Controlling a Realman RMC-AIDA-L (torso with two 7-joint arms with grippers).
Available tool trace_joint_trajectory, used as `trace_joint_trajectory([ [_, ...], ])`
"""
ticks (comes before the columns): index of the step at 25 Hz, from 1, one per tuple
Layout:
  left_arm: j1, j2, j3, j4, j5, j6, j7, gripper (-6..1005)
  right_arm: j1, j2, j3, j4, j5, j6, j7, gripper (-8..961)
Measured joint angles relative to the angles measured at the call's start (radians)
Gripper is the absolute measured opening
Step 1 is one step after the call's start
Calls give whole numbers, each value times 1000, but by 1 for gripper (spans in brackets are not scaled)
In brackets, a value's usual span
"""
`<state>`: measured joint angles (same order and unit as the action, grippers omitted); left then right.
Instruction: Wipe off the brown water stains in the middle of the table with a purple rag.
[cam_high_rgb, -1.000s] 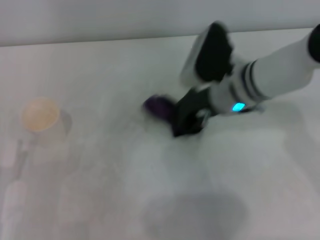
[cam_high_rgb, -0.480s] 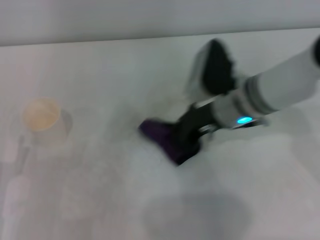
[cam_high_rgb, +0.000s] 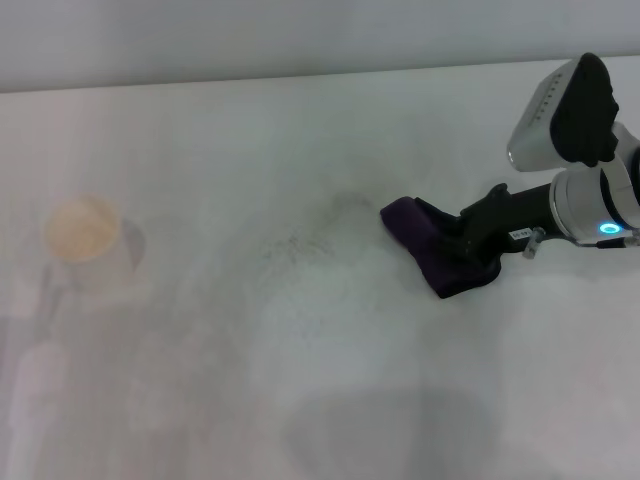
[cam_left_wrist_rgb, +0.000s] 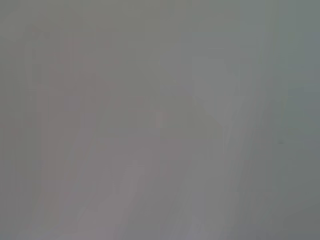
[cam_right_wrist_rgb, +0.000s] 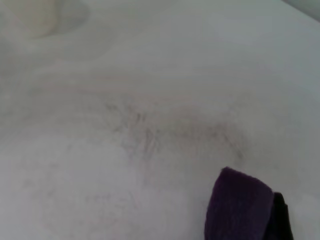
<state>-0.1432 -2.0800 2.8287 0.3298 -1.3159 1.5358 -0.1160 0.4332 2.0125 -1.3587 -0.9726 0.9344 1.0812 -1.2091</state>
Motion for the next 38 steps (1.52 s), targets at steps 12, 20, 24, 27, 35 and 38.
trace_joint_trajectory([
  [12, -13, 0, 0, -4, 0, 0, -1, 888, -23, -5, 409, 206, 621, 235, -340, 473],
  [20, -27, 0, 0, -11, 0, 0, -2, 888, -31, 0, 742, 720, 1164, 445, -955, 801],
  [24, -38, 0, 0, -11, 0, -5, -2, 887, -29, 3, 805, 881, 1293, 416, -1315, 847],
  [27, -46, 0, 0, -18, 0, -6, -2, 888, -23, 9, 820, 942, 1302, 277, -1569, 853],
  [35, -61, -3, 0, -35, -2, -12, -13, 887, -3, 15, 796, 980, 1298, 114, -1652, 862],
  [38, -63, -3, 1, -36, -2, -12, -14, 887, -2, 14, 795, 981, 1298, 122, -1646, 860],
])
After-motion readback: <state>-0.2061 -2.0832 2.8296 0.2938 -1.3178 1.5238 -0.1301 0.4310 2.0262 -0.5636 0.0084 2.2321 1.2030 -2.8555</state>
